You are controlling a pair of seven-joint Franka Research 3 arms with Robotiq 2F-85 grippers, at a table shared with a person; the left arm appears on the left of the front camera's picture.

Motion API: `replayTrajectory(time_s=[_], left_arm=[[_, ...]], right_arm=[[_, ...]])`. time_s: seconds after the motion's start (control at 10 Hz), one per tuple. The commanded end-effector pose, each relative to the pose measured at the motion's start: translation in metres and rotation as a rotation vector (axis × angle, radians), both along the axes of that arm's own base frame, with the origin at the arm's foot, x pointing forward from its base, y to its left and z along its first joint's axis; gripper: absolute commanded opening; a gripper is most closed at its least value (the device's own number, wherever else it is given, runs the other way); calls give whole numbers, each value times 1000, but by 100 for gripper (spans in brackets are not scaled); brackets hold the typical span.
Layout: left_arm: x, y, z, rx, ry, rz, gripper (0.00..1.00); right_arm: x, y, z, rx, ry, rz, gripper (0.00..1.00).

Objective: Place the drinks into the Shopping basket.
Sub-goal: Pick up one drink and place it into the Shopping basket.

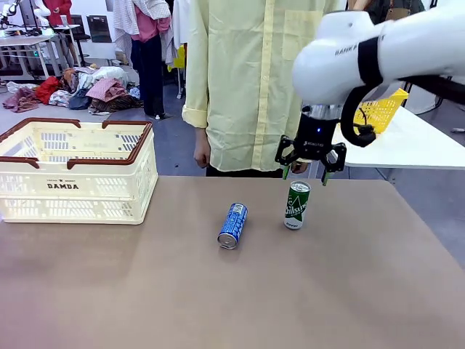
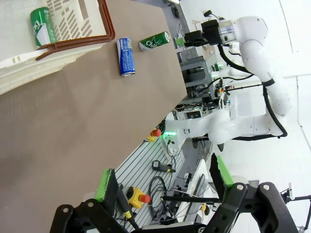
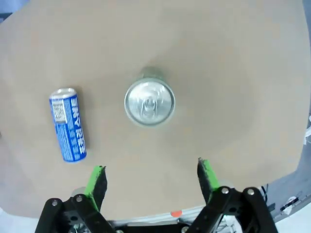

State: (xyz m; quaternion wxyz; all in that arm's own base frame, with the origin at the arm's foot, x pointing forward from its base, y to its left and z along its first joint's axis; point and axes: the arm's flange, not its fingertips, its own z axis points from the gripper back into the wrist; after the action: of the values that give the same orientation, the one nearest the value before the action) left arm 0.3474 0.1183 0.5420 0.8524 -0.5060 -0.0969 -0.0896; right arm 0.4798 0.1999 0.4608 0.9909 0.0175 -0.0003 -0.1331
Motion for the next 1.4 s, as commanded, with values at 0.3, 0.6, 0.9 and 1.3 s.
replayTrajectory(time_s=[0.3, 0.6, 0.9, 1.3], left_arm=[[-2, 1, -1, -1, -10, -11, 100], [-2, 1, -1, -1, -10, -11, 100], [-2, 1, -1, -1, -10, -11, 100], [-2, 1, -1, -1, -10, -11, 100]], right_arm=[[26, 2, -52, -56, -88, -58, 100], [40, -6, -67, -64, -33, -40, 100], [45, -7, -75, -43, -28, -24, 100], [49, -7, -82, -32, -6, 4, 45]])
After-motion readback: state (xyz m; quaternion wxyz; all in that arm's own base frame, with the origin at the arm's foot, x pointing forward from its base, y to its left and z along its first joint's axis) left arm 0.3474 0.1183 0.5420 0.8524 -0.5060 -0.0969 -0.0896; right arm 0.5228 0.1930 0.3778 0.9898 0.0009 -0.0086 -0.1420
